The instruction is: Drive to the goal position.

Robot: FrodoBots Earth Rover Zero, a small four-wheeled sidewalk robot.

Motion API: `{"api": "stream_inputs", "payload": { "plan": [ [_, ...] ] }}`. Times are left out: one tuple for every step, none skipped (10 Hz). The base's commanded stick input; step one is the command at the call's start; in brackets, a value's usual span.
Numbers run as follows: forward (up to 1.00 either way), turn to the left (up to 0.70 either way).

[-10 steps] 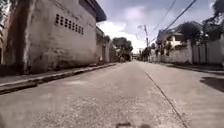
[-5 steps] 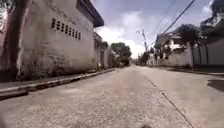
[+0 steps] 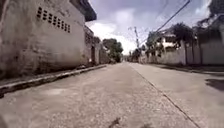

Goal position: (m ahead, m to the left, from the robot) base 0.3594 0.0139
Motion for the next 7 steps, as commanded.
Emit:
{"api": "stream_inputs", "payload": {
  "plan": [
    [0.85, -0.33],
    [0.85, -0.08],
    [0.85, 0.01],
    [0.85, 0.01],
    [0.85, 0.01],
    [0.85, 0.01],
    [0.85, 0.01]
  ]
}}
